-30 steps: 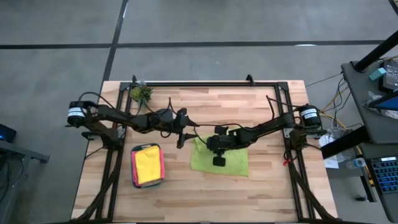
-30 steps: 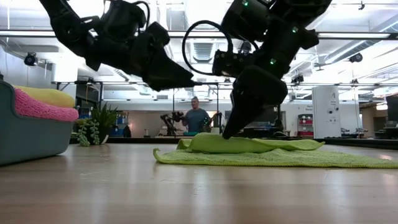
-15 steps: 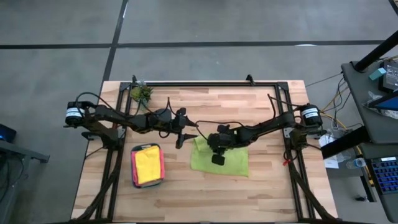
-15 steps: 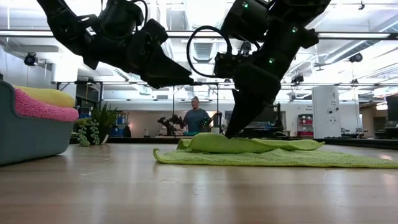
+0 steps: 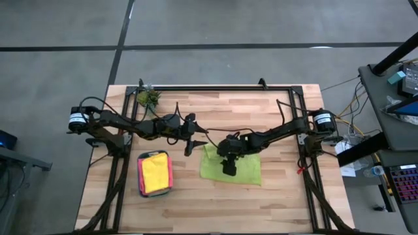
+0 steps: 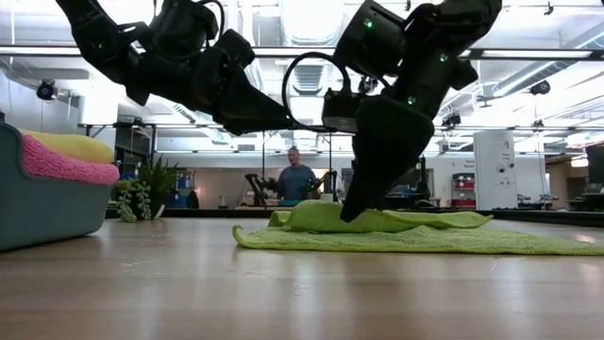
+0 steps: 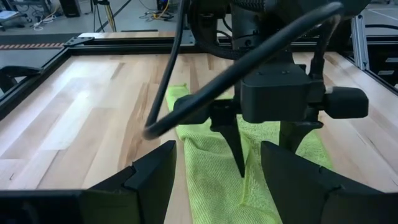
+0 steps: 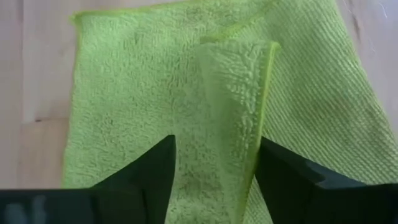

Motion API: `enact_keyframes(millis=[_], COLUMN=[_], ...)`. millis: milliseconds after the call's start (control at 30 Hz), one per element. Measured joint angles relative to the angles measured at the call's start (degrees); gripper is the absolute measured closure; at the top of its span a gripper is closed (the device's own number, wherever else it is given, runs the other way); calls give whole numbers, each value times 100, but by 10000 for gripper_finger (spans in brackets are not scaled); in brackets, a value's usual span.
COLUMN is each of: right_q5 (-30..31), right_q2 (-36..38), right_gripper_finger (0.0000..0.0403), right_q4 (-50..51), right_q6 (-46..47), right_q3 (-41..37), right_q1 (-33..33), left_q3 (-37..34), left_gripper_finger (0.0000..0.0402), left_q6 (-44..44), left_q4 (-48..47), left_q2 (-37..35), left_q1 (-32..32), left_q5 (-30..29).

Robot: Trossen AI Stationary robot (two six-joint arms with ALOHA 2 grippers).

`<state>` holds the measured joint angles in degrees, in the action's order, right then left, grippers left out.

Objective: Fold microfiber towels
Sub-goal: Fold the green microfiber cloth

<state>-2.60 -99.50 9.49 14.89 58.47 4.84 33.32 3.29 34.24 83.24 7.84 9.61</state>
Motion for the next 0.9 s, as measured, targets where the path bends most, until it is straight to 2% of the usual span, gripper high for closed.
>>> enact_keyframes(millis=[133, 367, 533, 700, 900], right_q5=[-1, 3, 205, 761, 1069], right_q2=[0, 2, 91, 120, 119], right_gripper_finger=[242, 378, 393, 394, 394], right_q4=[1, -6, 264, 977, 1402], right_q6=[-76, -231, -398, -926, -1803], right_q3=[-5, -5, 120, 659, 1213], right_q1=[0, 0, -21, -139, -665], left_q3=[0, 0, 14, 9, 21], left_gripper_finger=[182, 182, 182, 182, 182], left_q6=[-2, -4, 124, 619, 928], left_q4=[-2, 24, 65, 71, -39], left_q2=[0, 0, -223, -793, -1412], left_q1=[0, 0, 13, 40, 87], left_q5=[0, 0, -204, -582, -714])
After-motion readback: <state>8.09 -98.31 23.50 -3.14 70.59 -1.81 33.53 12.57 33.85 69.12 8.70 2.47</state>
